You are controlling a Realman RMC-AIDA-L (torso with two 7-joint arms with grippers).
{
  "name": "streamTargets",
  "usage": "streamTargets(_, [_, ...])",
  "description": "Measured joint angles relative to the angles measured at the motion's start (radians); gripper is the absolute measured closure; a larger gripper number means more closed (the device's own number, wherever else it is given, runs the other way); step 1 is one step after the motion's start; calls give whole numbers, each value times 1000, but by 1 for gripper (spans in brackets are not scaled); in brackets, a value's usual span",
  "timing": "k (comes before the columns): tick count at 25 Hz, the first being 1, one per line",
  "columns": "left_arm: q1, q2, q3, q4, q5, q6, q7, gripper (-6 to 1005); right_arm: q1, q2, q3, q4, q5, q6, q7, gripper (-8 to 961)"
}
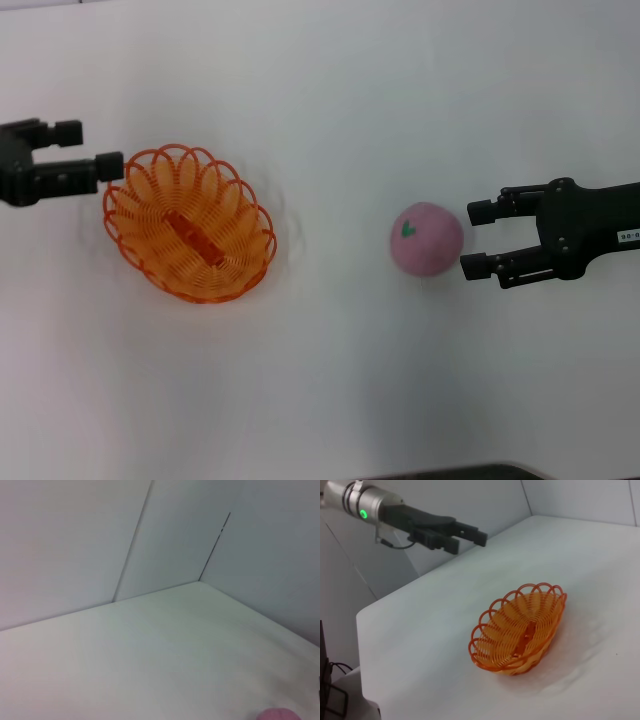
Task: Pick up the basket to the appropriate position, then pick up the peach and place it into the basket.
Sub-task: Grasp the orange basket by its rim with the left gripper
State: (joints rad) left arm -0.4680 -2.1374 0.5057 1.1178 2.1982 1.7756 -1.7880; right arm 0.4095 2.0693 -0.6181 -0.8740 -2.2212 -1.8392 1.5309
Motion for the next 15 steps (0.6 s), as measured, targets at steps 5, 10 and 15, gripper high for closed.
streamTargets(5, [-31, -1, 72, 27, 2, -27, -37, 147, 0, 0, -2, 1, 1, 4, 0, 95])
streamTargets(10, [-46, 8, 219, 125, 21, -110, -205, 146, 4, 2, -4, 1, 2, 8, 0, 95])
streamTargets(15, [-91, 6, 348, 240, 184, -177, -442, 149, 5, 2, -6, -1, 2, 5, 0, 95])
